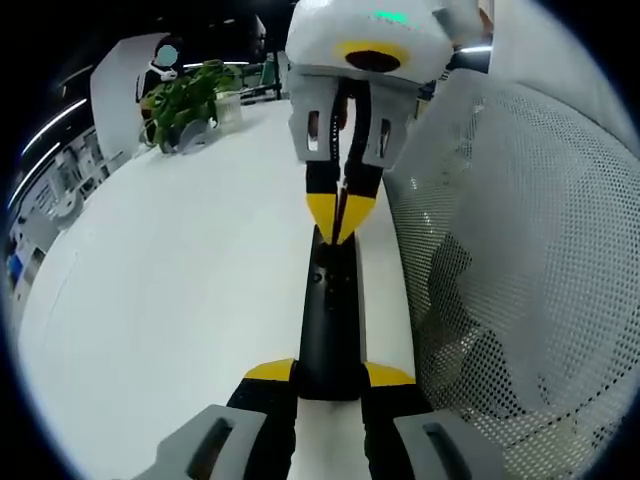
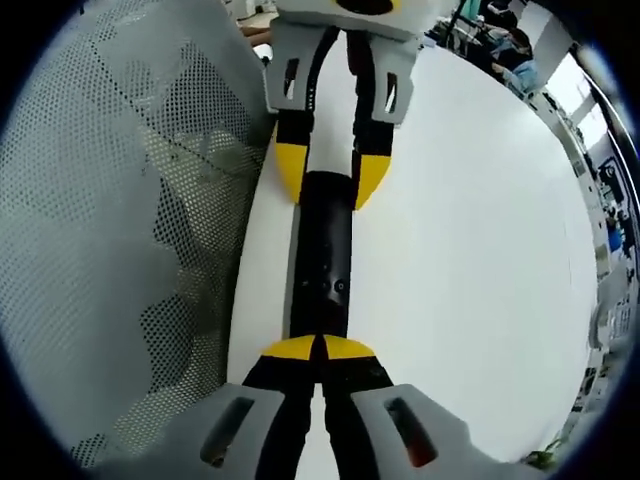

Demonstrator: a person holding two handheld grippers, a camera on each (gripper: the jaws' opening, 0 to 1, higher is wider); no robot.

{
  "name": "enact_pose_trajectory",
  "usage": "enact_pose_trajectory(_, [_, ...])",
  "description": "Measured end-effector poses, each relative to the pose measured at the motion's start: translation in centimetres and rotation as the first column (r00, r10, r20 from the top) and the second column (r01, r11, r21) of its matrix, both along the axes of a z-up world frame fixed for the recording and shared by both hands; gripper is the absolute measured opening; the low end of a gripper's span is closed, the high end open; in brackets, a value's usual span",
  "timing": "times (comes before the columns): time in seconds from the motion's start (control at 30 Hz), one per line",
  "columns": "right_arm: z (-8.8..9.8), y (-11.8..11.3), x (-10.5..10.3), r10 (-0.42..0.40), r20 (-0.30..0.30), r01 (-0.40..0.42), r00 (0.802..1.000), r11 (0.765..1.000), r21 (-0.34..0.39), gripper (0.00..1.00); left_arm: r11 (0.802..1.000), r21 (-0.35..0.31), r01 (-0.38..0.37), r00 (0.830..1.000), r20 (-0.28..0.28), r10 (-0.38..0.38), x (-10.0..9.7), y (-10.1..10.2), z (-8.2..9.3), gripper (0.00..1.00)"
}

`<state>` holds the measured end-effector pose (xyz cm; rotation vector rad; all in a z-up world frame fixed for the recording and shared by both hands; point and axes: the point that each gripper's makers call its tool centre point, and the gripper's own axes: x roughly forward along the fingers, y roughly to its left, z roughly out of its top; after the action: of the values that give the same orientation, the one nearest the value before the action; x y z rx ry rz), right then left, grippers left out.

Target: Press the specified remote control buttons in sequence, fully releasing each button before pressing the next.

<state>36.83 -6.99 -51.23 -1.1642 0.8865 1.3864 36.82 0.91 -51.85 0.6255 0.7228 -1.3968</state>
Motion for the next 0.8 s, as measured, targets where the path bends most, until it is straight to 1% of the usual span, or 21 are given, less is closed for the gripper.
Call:
enact_pose_trajectory(0.03, [0.0, 0.0, 0.0, 0.015, 0.011, -0.015, 1.000, 1.000, -0.009, 0.00, 1.000, 0.001, 0.000, 1.000, 0.000, 0.000, 0.0, 0.0, 0.0, 0.24])
enact_pose_trajectory(0.13, [0.0, 0.0, 0.2, -0.010, 0.016, 0.011, 1.000, 1.000, -0.007, 0.00, 1.000, 0.008, 0.002, 1.000, 0.002, -0.002, 0.0, 0.0, 0.0, 0.24])
enact_pose_trajectory(0.2, [0.1, -0.1, 0.2, -0.049, 0.022, 0.049, 0.999, 0.999, 0.014, 0.00, 1.000, 0.010, 0.004, 1.000, 0.003, -0.004, 0.0, 0.0, 0.0, 0.24])
enact_pose_trajectory(0.23, [0.1, -0.1, 0.2, -0.080, 0.019, 0.080, 0.997, 0.996, 0.034, 0.00, 1.000, 0.009, 0.003, 1.000, 0.003, -0.004, 0.0, 0.0, 0.0, 0.24])
enact_pose_trajectory(0.27, [0.1, 0.0, 0.3, -0.133, 0.008, 0.133, 0.991, 0.988, 0.073, 0.00, 1.000, 0.008, 0.002, 1.000, 0.003, -0.002, 0.0, 0.0, 0.0, 0.24])
enact_pose_trajectory(0.3, [0.2, -0.1, 0.3, -0.155, 0.004, 0.154, 0.988, 0.983, 0.100, 0.00, 1.000, 0.006, 0.001, 1.000, 0.003, -0.001, 0.0, 0.0, 0.0, 0.24])
enact_pose_trajectory(0.33, [0.2, -0.1, 0.3, -0.157, 0.007, 0.155, 0.988, 0.980, 0.126, 0.00, 1.000, 0.006, 0.003, 1.000, 0.004, -0.003, 0.0, 0.0, 0.0, 0.24])
enact_pose_trajectory(0.37, [0.3, -0.1, 0.4, -0.190, 0.003, 0.187, 0.982, 0.968, 0.166, 0.00, 1.000, 0.006, 0.004, 1.000, 0.004, -0.004, 0.0, 0.0, -0.1, 0.24])
enact_pose_trajectory(0.4, [0.3, -0.1, 0.3, -0.215, -0.002, 0.212, 0.977, 0.959, 0.186, 0.00, 1.000, 0.006, 0.006, 1.000, 0.005, -0.006, 0.0, 0.0, -0.1, 0.24])
enact_pose_trajectory(0.43, [0.4, -0.1, 0.3, -0.221, 0.000, 0.217, 0.975, 0.955, 0.200, 0.00, 1.000, 0.005, 0.005, 1.000, 0.005, -0.005, 0.0, 0.0, -0.1, 0.24])
enact_pose_trajectory(0.47, [0.4, -0.2, 0.2, -0.208, 0.009, 0.202, 0.978, 0.959, 0.199, 0.00, 1.000, 0.006, 0.006, 1.000, 0.006, -0.006, 0.0, 0.0, -0.1, 0.24])
enact_pose_trajectory(0.53, [0.4, 0.1, 0.1, -0.172, 0.048, 0.158, 0.984, 0.966, 0.207, 0.00, 1.000, 0.007, 0.006, 1.000, 0.005, -0.006, 0.0, 0.0, -0.1, 0.24])
enact_pose_trajectory(0.57, [0.4, 0.2, 0.1, -0.139, 0.081, 0.122, 0.987, 0.974, 0.192, 0.00, 1.000, 0.006, 0.006, 1.000, 0.005, -0.006, 0.0, 0.0, -0.1, 0.24])
enact_pose_trajectory(0.6, [0.4, 0.3, 0.0, -0.113, 0.096, 0.094, 0.989, 0.977, 0.190, 0.00, 1.000, 0.005, 0.005, 1.000, 0.004, -0.005, 0.0, 0.0, -0.1, 0.24])
enact_pose_trajectory(0.63, [0.4, 0.6, -0.2, -0.095, 0.098, 0.074, 0.991, 0.977, 0.202, 0.00, 1.000, 0.005, 0.005, 1.000, 0.005, -0.005, 0.0, 0.0, -0.1, 0.24])
enact_pose_trajectory(0.67, [0.4, 1.1, -0.7, -0.087, 0.078, 0.069, 0.993, 0.974, 0.217, 0.00, 1.000, 0.004, 0.004, 1.000, 0.004, -0.004, 0.0, 0.0, -0.1, 0.24])
enact_pose_trajectory(0.7, [0.4, 1.4, -0.9, -0.074, 0.090, 0.053, 0.993, 0.975, 0.216, 0.00, 1.000, 0.005, 0.004, 1.000, 0.004, -0.004, 0.0, 0.0, -0.1, 0.24])
enact_pose_trajectory(0.73, [0.4, 1.6, -0.7, -0.024, 0.129, -0.002, 0.991, 0.981, 0.193, 0.00, 1.000, 0.005, 0.005, 1.000, 0.004, -0.005, 0.0, 0.0, -0.1, 0.24])
enact_pose_trajectory(0.77, [0.5, 1.9, -0.8, -0.007, 0.140, -0.021, 0.990, 0.981, 0.195, 0.00, 1.000, 0.006, 0.005, 1.000, 0.004, -0.005, 0.0, 0.0, -0.1, 0.24])
enact_pose_trajectory(0.8, [0.4, 2.6, -1.4, 0.001, 0.116, -0.027, 0.993, 0.974, 0.223, 0.00, 1.000, 0.005, 0.004, 1.000, 0.004, -0.004, 0.1, 0.0, -0.1, 0.24])
